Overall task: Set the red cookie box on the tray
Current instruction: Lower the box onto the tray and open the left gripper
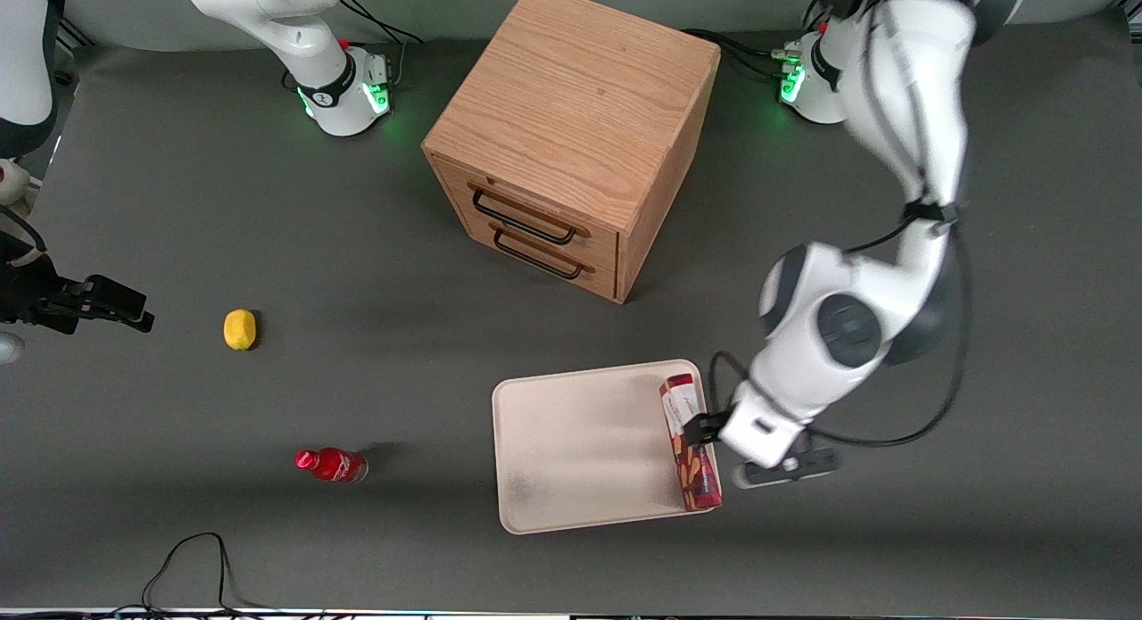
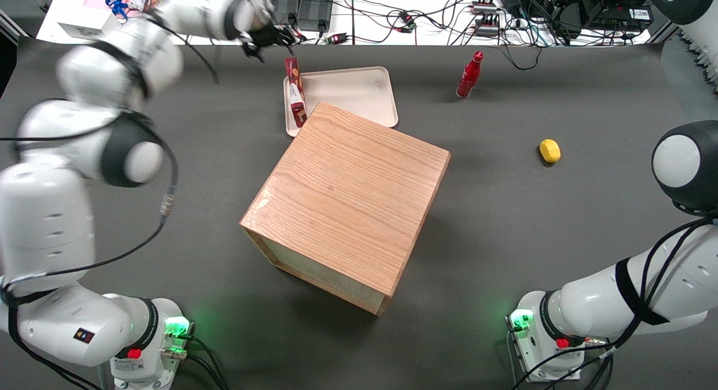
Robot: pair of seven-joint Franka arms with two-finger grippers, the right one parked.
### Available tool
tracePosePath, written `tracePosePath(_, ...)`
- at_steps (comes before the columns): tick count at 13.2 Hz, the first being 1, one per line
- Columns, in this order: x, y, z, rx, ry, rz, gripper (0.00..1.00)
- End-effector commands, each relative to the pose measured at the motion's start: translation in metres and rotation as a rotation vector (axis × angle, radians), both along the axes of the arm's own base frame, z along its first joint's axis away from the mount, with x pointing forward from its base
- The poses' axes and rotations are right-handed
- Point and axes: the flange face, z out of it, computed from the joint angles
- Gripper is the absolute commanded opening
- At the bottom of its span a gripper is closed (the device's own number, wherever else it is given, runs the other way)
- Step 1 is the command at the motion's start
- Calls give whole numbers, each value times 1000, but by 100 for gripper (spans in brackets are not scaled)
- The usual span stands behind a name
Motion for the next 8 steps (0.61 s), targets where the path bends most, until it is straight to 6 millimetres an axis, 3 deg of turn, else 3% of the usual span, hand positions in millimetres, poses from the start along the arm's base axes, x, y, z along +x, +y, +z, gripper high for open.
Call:
tracePosePath(1, -70, 49, 67, 73, 92, -61, 100)
tracePosePath(2, -84, 76, 90, 109, 123, -96, 100)
tracePosePath(6, -165, 177, 145, 153, 114, -212, 100)
tracePosePath(8, -185, 215, 166, 210, 138, -261, 100)
